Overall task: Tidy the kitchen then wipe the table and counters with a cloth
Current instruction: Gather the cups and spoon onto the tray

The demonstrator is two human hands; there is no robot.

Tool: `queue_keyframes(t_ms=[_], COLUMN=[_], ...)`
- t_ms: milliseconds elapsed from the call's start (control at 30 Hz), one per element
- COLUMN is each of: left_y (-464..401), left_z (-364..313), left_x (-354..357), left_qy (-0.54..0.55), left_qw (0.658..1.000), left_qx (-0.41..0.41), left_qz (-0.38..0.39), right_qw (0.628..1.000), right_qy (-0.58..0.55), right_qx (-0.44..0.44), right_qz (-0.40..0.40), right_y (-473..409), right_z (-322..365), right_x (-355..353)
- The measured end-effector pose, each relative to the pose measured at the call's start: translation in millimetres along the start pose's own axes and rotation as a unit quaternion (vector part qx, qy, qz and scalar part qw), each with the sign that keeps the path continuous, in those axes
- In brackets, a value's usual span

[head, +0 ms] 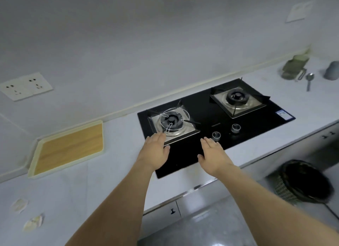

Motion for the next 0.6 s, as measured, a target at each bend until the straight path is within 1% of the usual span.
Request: queue_keyframes(t_ms=[167, 267, 367, 500, 600], left_y=[-26, -40, -50, -47, -55], left_z=[-112, -201, -273, -367, -416], left_x=[14, 36, 57, 80, 92], left_qy=[-0.009, -0.016, -0.016, -0.011, -0.026], left_qw=[0.998, 0.993, 0.989, 0.98, 0.975], left_qx=[0.065, 0.113, 0.149, 0.193, 0.213], left_qz=[-0.001, 0.007, 0.017, 0.038, 0.059], right_qw=[0.998, 0.994, 0.99, 0.987, 0.985], right_qy=[0.0, 0.008, 0.007, 0.001, 0.003], right_qx=[0.038, 0.084, 0.115, 0.149, 0.16], right_qz=[-0.04, -0.062, -0.079, -0.062, -0.061], right_y=[36, 70, 97, 130, 137], right_z=[-93, -166, -222, -297, -340], right_x=[-56, -94, -115, -132, -145])
Point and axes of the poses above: each hand's wrist, its own y-axis away from the middle knuckle, its own x-axis out of the palm, z = x × y, the point moved 1 cm from there along -y, towards the middle knuckle, and after that the axes turned 14 degrees about -x, right-handed, at the moved point
